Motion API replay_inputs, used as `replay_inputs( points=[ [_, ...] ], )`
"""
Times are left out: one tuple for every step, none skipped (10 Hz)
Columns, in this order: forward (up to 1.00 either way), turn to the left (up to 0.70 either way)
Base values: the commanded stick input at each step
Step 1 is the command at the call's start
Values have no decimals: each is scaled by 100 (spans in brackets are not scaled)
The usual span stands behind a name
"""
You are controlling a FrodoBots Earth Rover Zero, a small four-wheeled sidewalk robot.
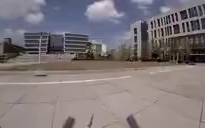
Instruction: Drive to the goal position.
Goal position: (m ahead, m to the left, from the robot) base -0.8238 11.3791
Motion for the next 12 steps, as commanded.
replay_inputs(
  points=[
    [0, 70],
    [0, 70],
    [0, 70],
    [0, 70],
    [0, 70],
    [0, 70],
    [52, 49],
    [65, 43],
    [70, 40],
    [70, 30],
    [70, 5],
    [70, 5]
  ],
)
